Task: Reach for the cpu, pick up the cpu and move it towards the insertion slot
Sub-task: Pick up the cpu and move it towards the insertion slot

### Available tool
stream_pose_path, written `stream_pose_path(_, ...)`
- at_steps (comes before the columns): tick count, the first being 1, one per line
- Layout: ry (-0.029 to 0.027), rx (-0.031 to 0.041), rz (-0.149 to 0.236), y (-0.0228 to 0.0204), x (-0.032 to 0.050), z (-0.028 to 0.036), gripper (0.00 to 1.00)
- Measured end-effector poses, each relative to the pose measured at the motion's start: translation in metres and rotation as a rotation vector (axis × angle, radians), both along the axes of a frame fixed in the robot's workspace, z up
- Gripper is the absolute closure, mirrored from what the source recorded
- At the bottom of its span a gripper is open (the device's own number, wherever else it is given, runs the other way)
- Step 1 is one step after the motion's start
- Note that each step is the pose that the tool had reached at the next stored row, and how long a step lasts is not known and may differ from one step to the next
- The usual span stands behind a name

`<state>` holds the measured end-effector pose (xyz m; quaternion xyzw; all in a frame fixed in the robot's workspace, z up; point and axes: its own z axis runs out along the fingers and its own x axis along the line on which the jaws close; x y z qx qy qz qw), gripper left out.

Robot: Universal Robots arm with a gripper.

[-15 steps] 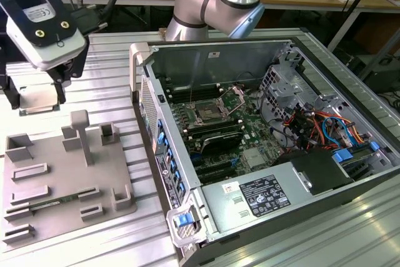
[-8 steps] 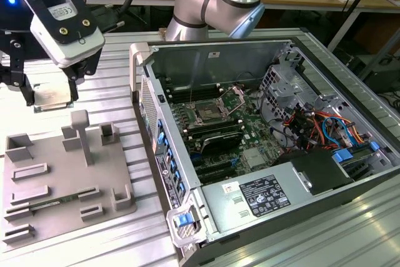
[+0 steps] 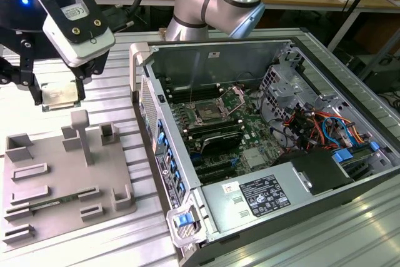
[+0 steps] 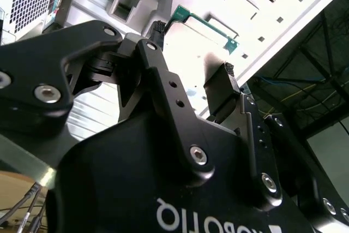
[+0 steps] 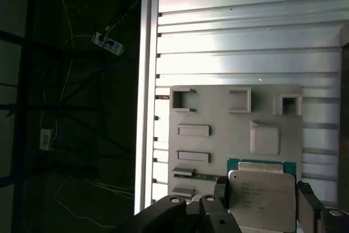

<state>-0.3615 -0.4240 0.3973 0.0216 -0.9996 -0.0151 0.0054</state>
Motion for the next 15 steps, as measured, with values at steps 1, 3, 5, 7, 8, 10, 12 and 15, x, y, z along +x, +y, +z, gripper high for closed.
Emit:
stream_pose_path(1,0.0000,0.0000,0.000,0.0000,0.0006,0.0000,0.45)
stream_pose_path(3,0.0001,-0.0003,0.000,0.0000,0.0033,0.0000,0.45)
stream_pose_path(5,0.0000,-0.0005,0.000,0.0000,0.0052,0.0000,0.45)
stream_pose_path(7,0.0001,-0.0005,0.000,0.0000,0.0069,0.0000,0.45)
stream_pose_path(8,0.0001,-0.0006,0.000,0.0000,0.0077,0.0000,0.45)
stream_pose_path(10,0.0000,-0.0006,0.000,0.0000,0.0104,0.0000,0.45)
stream_pose_path(12,0.0000,-0.0008,0.000,0.0000,0.0126,0.0000,0.45)
stream_pose_path(15,0.0000,-0.0008,0.000,0.0000,0.0156,0.0000,0.45)
